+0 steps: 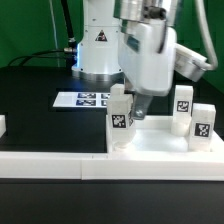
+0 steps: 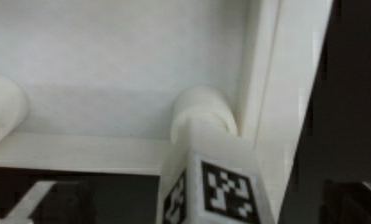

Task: Assemble square table

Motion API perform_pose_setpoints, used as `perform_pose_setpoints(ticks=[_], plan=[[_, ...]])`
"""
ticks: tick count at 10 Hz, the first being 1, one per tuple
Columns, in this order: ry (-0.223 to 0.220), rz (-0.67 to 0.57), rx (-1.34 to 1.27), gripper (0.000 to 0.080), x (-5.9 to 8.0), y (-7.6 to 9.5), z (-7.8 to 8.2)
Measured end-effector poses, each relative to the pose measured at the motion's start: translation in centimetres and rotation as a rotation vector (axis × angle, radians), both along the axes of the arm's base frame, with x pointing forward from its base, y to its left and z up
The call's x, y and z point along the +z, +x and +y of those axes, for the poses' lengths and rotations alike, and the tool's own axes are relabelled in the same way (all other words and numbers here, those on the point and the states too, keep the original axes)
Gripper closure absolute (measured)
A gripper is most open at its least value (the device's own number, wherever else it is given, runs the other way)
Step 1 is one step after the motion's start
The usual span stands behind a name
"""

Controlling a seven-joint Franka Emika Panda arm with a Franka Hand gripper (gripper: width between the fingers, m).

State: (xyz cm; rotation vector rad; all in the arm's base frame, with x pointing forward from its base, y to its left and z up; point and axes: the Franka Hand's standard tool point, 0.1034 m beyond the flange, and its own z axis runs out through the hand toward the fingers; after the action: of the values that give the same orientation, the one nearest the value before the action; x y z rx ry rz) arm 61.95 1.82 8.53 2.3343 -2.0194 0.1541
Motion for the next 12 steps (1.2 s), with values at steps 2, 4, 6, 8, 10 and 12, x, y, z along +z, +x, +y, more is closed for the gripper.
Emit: perform_pose_setpoints(ticks=[2,4,6,8,10,12], plan=[[-0.007,0.016,0.152,0.0153,0.0,0.0,-0.2],[-0.046,-0.009,0.398,0.0150,-0.1,0.4,-1.0],[-0.101,-0.043,0.582,0.0150,-0.7,0.6,0.4],[-0.118,-0.019,0.744,0.0150,-0.7,0.6,0.1],[-0.116,-0.025,0.840,0.0150,-0.4,0.6,-0.4],[-0.048,-0.092,0.844,0.0150,1.1,-0.2,-3.0]])
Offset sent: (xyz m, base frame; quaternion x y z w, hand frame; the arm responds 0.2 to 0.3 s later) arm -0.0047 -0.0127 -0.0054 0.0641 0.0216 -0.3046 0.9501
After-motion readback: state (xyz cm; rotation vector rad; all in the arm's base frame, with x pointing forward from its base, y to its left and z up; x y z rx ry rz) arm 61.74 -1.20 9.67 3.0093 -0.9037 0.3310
